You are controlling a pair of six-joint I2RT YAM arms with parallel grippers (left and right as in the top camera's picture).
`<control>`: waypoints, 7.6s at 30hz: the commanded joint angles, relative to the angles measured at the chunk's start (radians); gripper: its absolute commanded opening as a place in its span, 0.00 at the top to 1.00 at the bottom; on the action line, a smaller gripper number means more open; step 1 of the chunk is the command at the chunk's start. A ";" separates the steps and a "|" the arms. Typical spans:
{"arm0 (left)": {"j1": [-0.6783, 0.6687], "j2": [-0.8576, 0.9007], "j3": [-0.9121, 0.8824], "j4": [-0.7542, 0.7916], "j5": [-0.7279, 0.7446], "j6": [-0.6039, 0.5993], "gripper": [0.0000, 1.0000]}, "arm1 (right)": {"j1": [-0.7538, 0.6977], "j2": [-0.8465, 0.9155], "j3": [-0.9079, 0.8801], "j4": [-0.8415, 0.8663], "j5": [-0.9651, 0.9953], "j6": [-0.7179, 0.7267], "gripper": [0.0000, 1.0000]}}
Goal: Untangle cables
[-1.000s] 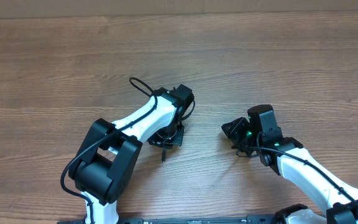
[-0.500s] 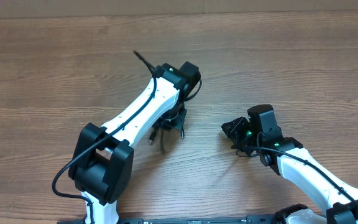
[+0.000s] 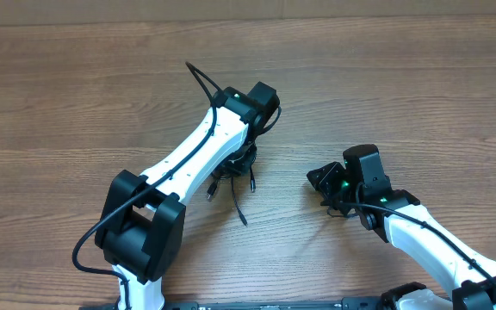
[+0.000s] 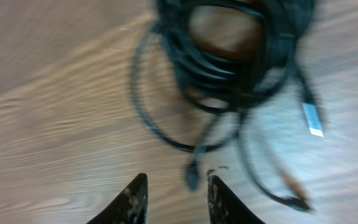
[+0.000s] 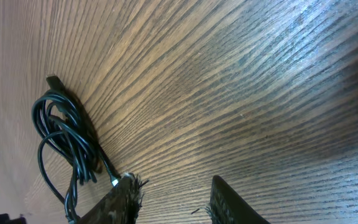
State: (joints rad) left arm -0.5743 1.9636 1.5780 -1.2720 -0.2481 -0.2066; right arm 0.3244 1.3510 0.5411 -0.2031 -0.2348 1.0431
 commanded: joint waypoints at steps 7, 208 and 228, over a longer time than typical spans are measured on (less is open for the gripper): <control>0.003 -0.011 -0.038 -0.010 0.254 -0.050 0.59 | 0.006 0.000 0.015 0.003 0.014 0.000 0.64; 0.411 -0.055 -0.032 0.091 1.323 0.628 0.96 | 0.237 0.001 0.014 0.262 -0.328 -0.315 0.62; 0.412 -0.055 -0.032 0.093 1.443 0.513 0.96 | 0.328 0.001 0.014 0.288 -0.136 -0.312 0.81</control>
State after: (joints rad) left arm -0.1619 1.9373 1.5452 -1.1793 1.1370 0.3164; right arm 0.6441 1.3514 0.5411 0.0784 -0.4034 0.7341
